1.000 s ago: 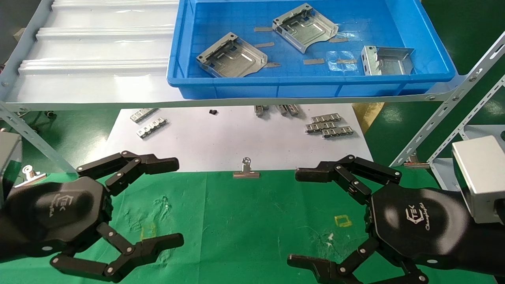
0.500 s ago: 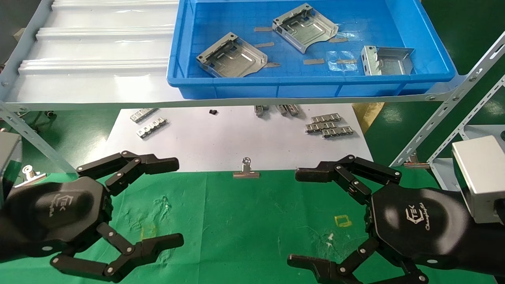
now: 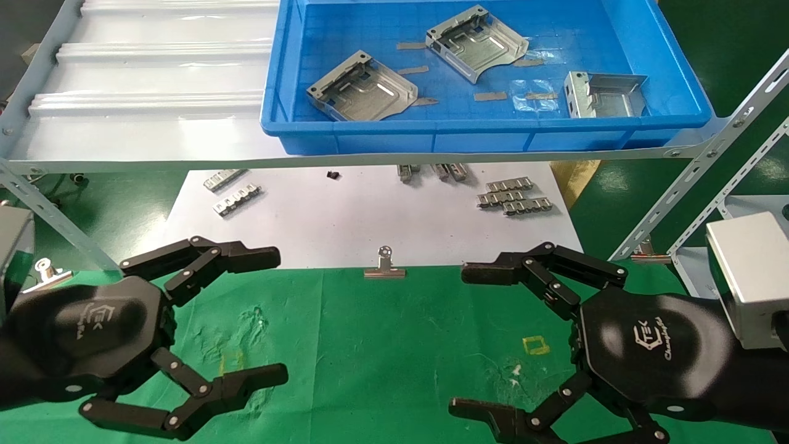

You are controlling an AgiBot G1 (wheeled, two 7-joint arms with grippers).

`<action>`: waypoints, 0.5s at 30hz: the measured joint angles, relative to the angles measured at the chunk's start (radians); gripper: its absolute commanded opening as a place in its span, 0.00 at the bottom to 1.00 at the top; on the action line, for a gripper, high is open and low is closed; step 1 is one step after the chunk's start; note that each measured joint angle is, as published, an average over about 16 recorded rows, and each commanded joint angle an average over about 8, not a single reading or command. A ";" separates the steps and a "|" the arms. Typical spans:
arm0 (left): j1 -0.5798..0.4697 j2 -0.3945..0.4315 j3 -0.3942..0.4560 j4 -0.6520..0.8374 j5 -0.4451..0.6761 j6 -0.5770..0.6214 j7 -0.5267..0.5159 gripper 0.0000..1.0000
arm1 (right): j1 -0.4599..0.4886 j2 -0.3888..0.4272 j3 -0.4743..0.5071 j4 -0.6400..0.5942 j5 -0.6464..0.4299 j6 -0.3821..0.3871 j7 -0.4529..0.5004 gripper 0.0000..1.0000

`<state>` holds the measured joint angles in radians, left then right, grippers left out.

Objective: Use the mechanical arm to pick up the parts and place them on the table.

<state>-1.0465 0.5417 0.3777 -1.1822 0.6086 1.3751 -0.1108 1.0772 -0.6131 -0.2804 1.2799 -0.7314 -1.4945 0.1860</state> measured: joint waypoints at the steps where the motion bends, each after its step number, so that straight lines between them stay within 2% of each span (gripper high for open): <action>1: 0.000 0.000 0.000 0.000 0.000 0.000 0.000 0.00 | 0.000 0.000 0.000 0.000 0.000 0.000 0.000 1.00; 15: 0.000 0.000 0.000 0.000 0.000 0.000 0.000 0.00 | 0.000 0.000 0.000 0.000 0.000 0.000 0.000 1.00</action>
<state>-1.0465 0.5417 0.3777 -1.1822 0.6086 1.3751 -0.1108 1.0772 -0.6131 -0.2804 1.2799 -0.7314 -1.4945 0.1861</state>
